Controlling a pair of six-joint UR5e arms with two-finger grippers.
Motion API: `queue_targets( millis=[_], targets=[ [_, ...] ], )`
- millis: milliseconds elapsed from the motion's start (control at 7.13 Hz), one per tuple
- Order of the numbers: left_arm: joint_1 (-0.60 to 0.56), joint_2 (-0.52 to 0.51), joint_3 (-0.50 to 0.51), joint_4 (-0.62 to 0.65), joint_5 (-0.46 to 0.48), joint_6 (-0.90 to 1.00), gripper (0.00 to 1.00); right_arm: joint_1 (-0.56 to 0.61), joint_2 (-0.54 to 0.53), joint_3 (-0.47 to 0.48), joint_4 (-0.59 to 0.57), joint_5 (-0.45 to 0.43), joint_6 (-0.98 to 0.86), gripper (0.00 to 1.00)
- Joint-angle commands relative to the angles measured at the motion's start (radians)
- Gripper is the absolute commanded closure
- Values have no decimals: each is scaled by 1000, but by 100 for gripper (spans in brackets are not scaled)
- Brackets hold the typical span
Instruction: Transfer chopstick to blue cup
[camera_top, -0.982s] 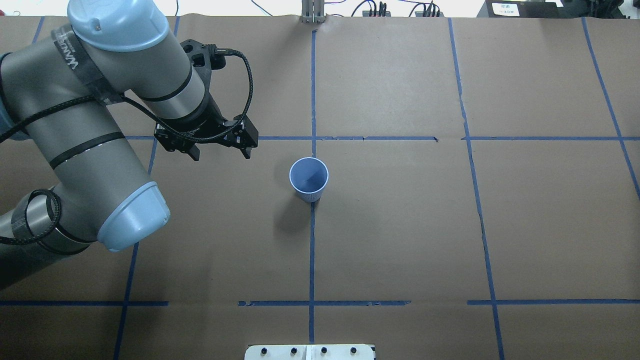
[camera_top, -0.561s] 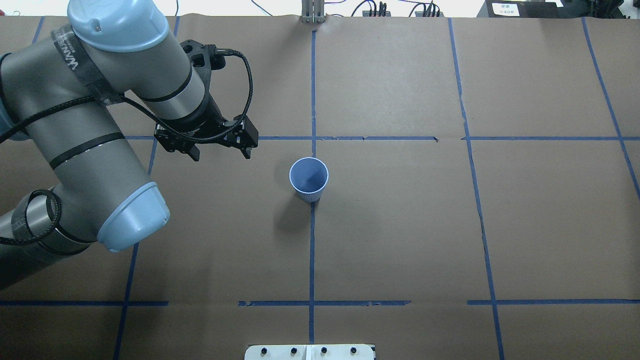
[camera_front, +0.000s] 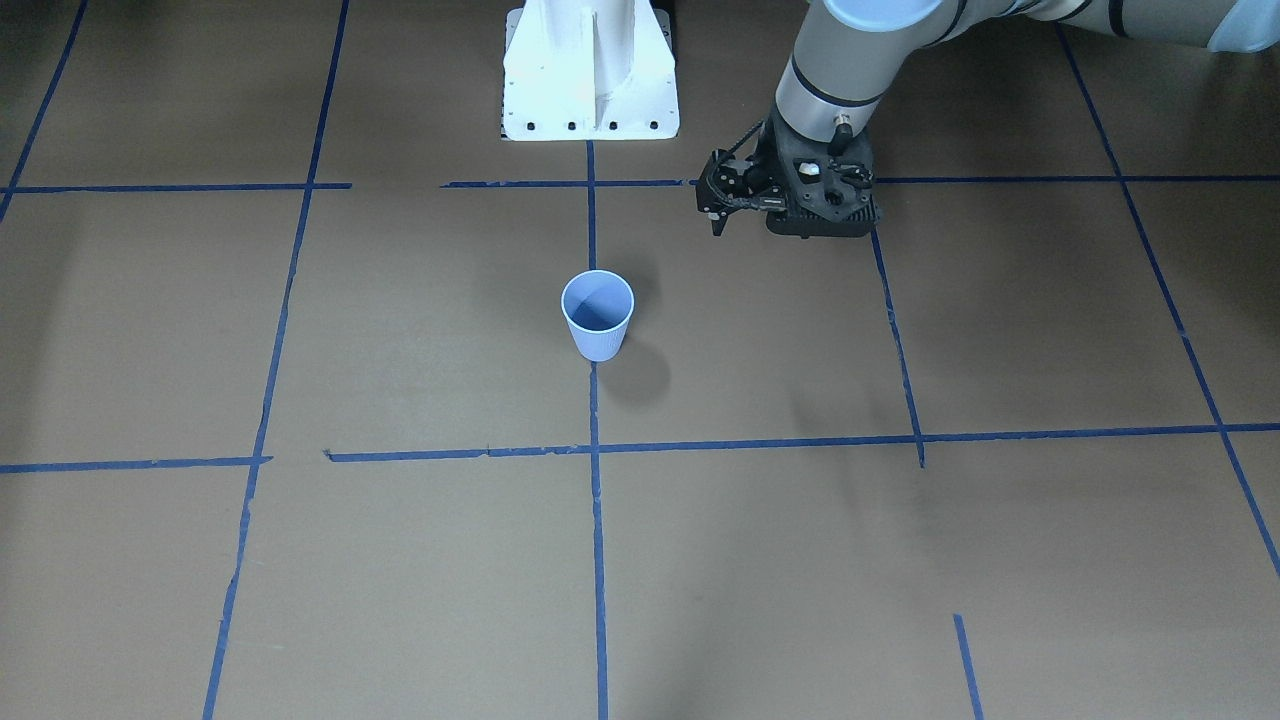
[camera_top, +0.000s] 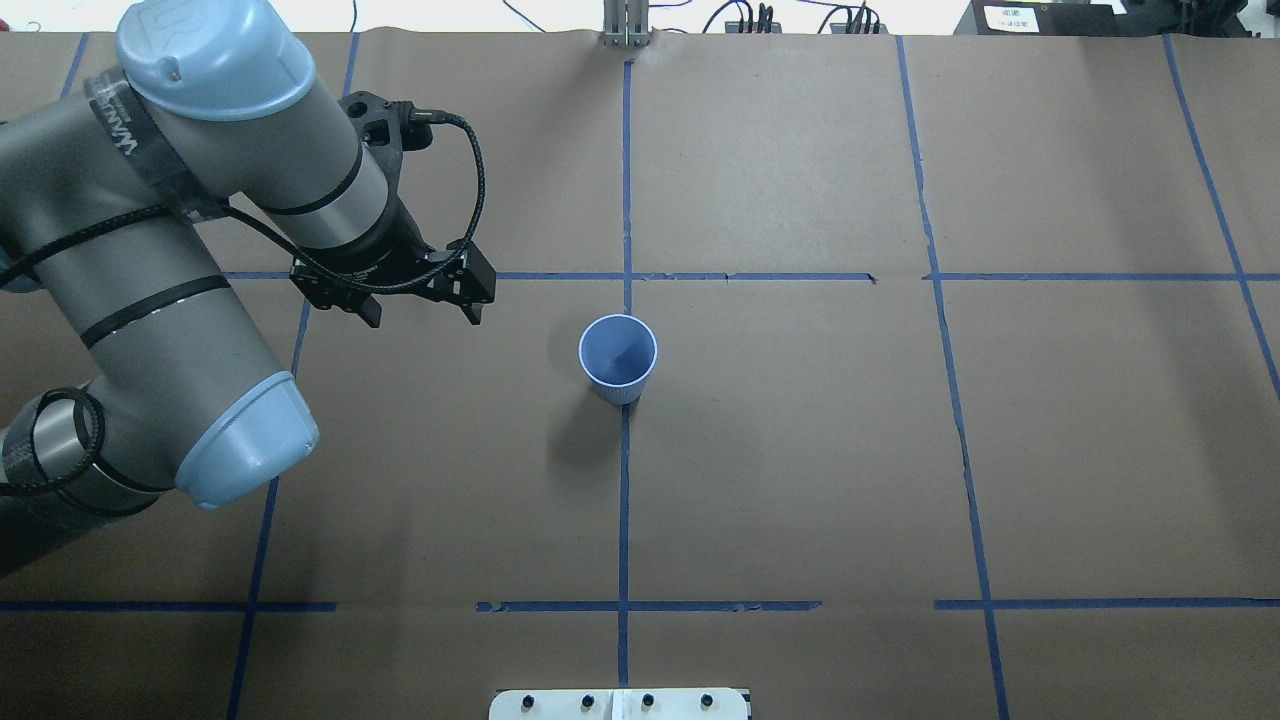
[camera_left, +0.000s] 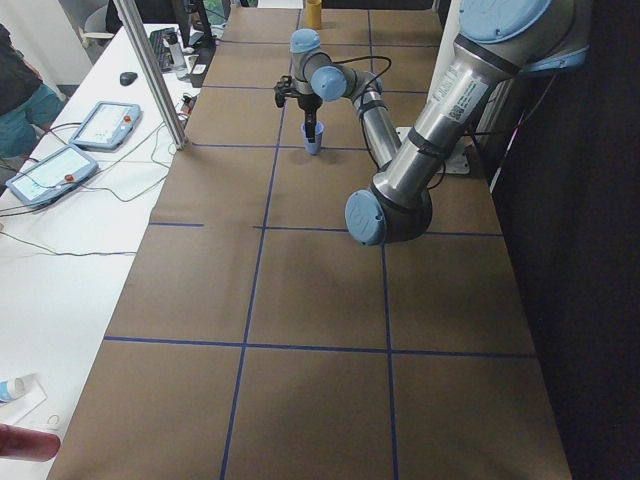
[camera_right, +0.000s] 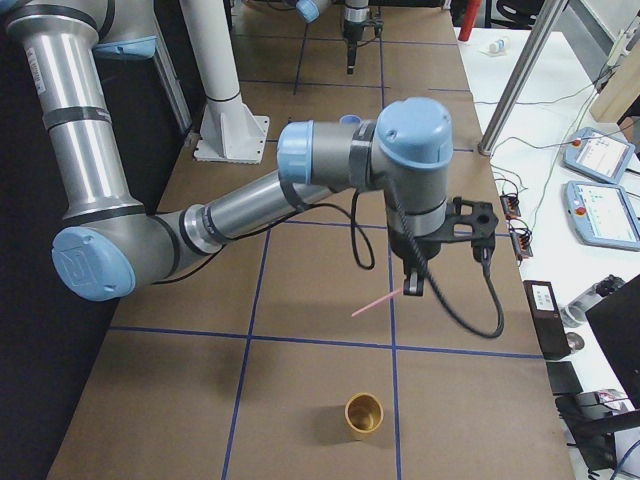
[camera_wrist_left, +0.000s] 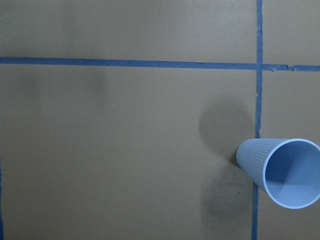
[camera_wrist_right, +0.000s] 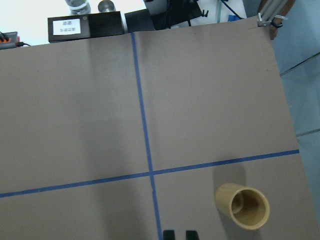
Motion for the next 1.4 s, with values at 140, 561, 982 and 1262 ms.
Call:
queue_targets(
  millis=[140, 561, 982, 1262],
  targets=[
    [-87, 84, -26, -3, -1, 179, 0, -305, 147, 141, -56, 21, 493, 100],
    [-217, 223, -62, 0, -6, 459, 0, -602, 285, 227, -10, -62, 842, 100],
    [-367, 317, -53, 2, -10, 720, 0, -923, 468, 249, 63, -360, 1161, 100],
    [-452, 386, -49, 2, -12, 863, 0, -1128, 568, 225, 66, -587, 1275, 100]
  ],
)
